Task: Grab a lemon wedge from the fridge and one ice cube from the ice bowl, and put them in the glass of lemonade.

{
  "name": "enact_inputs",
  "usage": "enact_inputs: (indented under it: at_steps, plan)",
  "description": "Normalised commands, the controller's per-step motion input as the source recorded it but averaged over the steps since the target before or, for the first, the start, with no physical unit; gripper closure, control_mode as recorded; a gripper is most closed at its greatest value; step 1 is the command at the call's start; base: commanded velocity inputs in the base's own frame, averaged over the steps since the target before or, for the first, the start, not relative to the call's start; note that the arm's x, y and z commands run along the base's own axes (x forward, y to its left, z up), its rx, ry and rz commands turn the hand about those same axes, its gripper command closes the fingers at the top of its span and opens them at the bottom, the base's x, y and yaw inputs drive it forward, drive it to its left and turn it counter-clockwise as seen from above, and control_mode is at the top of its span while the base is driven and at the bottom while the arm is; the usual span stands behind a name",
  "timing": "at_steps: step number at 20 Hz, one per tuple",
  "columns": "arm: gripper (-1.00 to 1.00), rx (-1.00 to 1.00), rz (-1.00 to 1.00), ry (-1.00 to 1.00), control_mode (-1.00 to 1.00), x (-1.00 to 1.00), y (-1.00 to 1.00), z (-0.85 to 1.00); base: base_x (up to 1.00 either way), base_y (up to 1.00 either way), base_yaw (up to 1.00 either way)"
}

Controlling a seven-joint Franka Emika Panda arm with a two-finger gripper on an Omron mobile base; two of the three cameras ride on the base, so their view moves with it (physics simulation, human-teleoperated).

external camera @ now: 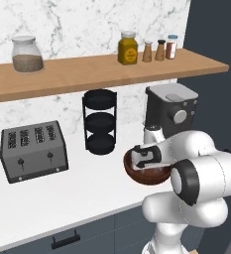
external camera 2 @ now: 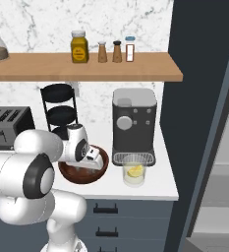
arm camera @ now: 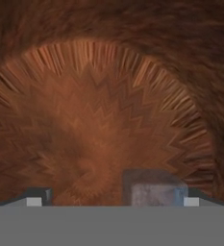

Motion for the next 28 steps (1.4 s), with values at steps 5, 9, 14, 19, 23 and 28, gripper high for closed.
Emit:
enact_inputs:
  at_steps: [5,9,14,19,23,28]
  plan:
    - [-1.00,0.00,0.00,0.00,-1.00,0.00,0.00,-0.01,0.00,0.00,0.00]
    - [-1.00,0.00,0.00,0.00,-1.00,0.00,0.00,0.00,0.00,0.00,0.00]
    - [-1.00,0.00,0.00,0.00,-1.00,0.00,0.00,0.00,0.00,0.00,0.00]
    - [1.00,0.00,0.00,0.03,-1.00,0.00,0.00,0.00,0.00,0.00,0.00]
    - [1.00,0.00,0.00,0.00,-1.00,0.00,0.00,0.00,0.00,0.00,0.00]
    - [1.00,0.00,0.00,0.01,-1.00,0.00,0.00,0.00,0.00,0.00,0.00]
